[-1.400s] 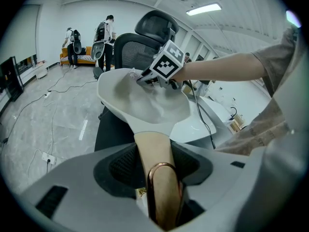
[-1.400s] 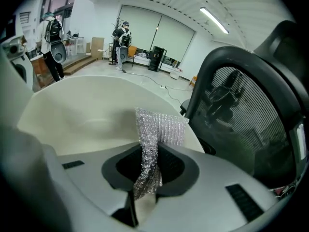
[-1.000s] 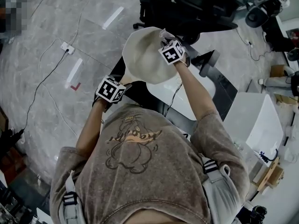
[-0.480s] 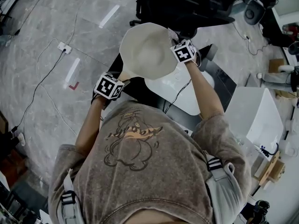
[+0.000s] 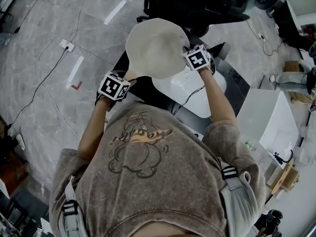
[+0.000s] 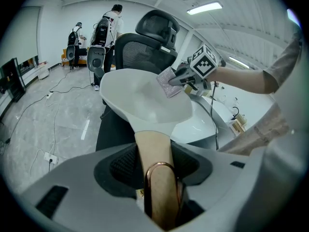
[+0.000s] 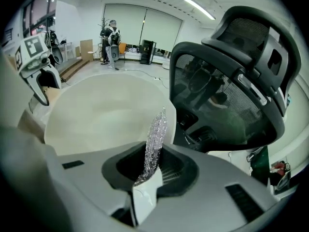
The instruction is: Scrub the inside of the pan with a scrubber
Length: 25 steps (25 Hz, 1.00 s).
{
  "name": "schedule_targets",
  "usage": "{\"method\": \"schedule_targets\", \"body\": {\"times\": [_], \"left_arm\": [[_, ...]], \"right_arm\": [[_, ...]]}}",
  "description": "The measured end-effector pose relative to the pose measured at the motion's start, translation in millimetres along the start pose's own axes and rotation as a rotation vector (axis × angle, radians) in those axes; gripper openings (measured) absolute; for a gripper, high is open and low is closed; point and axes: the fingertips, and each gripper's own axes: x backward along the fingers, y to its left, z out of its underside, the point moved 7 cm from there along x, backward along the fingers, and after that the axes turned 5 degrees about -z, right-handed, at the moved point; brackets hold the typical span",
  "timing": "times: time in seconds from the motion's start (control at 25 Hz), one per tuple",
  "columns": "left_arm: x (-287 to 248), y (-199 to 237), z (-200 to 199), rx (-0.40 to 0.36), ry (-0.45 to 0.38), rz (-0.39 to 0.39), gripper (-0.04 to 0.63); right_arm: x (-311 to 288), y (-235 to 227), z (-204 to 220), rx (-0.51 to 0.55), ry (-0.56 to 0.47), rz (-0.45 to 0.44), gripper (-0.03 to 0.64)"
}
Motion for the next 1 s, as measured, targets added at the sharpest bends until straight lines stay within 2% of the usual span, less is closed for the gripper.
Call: {"method": "schedule_targets", "body": {"times": [0.56, 1.0], "left_arm": [[-1, 0, 0, -0.008, 0.001, -0.008, 0.229], [1, -3, 1, -0.002, 0.005, -0.007, 0.229]], "right_arm": [[6, 61, 12, 0.018, 0.062, -0.197, 0.071], [-1, 112, -14, 0.11, 0.069, -0.344, 0.067]]}}
